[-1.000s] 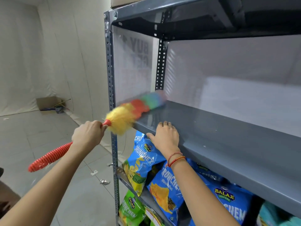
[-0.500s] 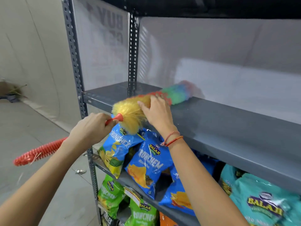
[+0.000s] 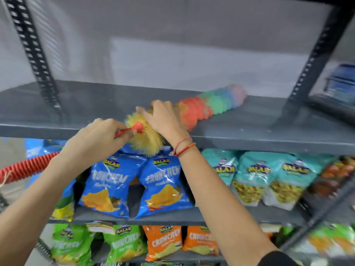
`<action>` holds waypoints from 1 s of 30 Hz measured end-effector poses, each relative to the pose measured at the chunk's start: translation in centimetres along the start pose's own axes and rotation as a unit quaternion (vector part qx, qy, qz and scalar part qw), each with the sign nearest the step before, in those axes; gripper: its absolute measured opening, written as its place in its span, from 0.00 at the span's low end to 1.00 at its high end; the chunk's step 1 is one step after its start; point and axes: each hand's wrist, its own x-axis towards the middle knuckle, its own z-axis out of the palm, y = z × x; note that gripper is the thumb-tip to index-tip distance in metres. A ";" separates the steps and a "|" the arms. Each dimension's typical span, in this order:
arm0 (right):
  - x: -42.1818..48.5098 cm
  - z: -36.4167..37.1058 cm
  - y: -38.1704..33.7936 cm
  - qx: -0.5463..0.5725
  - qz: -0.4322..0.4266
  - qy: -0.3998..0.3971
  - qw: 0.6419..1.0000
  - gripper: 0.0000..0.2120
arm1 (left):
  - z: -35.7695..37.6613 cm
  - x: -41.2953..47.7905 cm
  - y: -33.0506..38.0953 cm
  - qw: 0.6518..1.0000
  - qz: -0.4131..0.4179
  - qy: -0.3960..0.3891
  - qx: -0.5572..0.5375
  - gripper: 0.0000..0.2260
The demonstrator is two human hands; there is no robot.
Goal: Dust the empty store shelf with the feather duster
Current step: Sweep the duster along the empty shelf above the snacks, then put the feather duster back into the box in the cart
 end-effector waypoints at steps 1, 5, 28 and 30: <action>-0.5 -0.7 1.2 -0.004 0.021 0.007 1.000 0.25 | 0.6 0.5 0.9 1.000 0.019 -0.010 -0.012 0.19; -2.7 -3.3 5.2 -0.022 0.088 0.040 0.995 0.24 | 2.1 2.1 4.5 0.992 0.073 -0.057 -0.084 0.18; -25.6 -4.0 16.0 0.001 0.488 0.073 0.870 0.17 | 20.8 -2.3 21.3 0.854 0.372 -0.363 0.027 0.19; -28.6 -1.2 17.1 0.018 0.532 0.039 0.845 0.15 | 23.0 -4.0 21.7 0.837 0.378 -0.392 0.048 0.18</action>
